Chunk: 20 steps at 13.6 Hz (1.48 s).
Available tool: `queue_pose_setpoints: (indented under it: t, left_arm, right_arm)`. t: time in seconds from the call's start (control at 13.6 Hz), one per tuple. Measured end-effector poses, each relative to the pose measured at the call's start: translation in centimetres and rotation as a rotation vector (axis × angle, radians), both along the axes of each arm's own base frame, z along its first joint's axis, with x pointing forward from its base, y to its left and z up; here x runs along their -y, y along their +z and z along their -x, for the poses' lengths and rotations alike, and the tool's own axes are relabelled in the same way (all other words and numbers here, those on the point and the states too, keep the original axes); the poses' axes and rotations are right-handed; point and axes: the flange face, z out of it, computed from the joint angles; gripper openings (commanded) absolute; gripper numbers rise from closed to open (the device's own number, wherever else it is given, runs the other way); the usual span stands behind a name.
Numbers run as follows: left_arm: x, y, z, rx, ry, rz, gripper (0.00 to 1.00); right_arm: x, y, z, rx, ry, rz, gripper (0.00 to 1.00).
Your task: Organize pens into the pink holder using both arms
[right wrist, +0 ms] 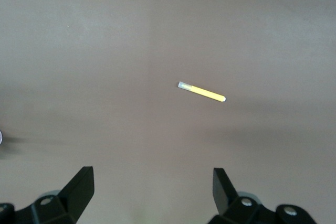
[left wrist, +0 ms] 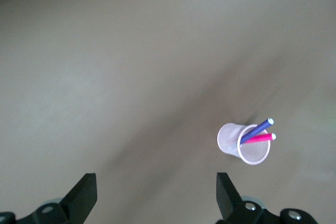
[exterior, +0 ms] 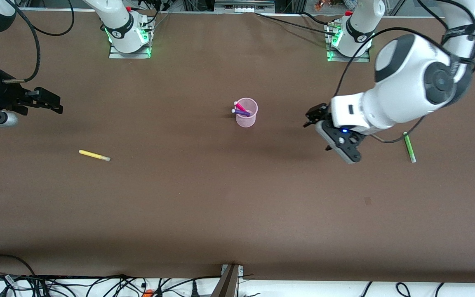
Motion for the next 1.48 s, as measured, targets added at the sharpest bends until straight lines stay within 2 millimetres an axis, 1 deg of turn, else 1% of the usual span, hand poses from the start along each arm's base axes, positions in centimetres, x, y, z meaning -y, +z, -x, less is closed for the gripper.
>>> queue_pose_setpoints:
  t: [0.15,0.22,0.3,0.37,0.44,0.59,0.74,0.89,1.03,1.11,1.18,1.25,1.48]
  left_arm:
    - [-4.0,2.1,-0.8,-0.028,0.054,-0.037,1.00]
    - [-6.3,3.4,-1.1,-0.021,0.092,-0.062,1.00]
    - [-8.7,4.6,-1.1,-0.016,0.130,-0.087,1.00]
    - [-10.6,5.9,-0.6,-0.012,0.162,-0.112,1.00]
    - [-12.0,7.2,0.0,-0.003,0.185,-0.144,1.00]
    - [-13.5,9.4,1.6,0.034,0.225,-0.243,1.00]
    - [-14.2,10.5,3.3,0.041,0.296,-0.299,1.00]
    - [-15.9,10.9,4.9,0.020,0.420,-0.328,1.00]
    - [-18.4,10.6,5.7,-0.007,0.532,-0.338,1.00]
    - [-19.3,10.3,5.8,-0.013,0.556,-0.339,1.00]
    - [-19.7,10.2,5.8,-0.007,0.566,-0.337,1.00]
    - [-19.7,10.1,5.8,-0.005,0.568,-0.336,1.00]
    - [-18.6,10.1,5.8,0.013,0.548,-0.365,1.00]
  right_arm:
    - [0.0,0.0,0.0,-0.001,0.000,0.000,1.00]
    - [0.0,0.0,0.0,-0.001,-0.001,0.000,1.00]
    - [0.1,0.0,0.0,-0.001,-0.001,0.000,1.00]
    - [0.1,0.0,0.0,-0.001,-0.002,0.000,1.00]
    - [0.1,0.0,0.0,-0.001,-0.002,0.000,1.00]
    - [0.1,0.0,0.0,-0.002,-0.002,0.000,1.00]
    - [0.1,0.0,0.0,-0.002,-0.002,0.000,1.00]
    - [0.1,0.0,0.0,-0.002,-0.002,0.000,1.00]
    - [0.2,0.0,0.0,-0.002,-0.003,0.000,1.00]
    - [0.2,0.0,0.0,-0.002,-0.003,0.000,1.00]
    - [0.2,0.0,0.0,-0.002,-0.003,0.000,1.00]
    - [0.2,0.0,0.0,-0.003,-0.004,0.001,1.00]
    - [0.6,0.0,0.0,-0.003,-0.010,0.001,1.00]
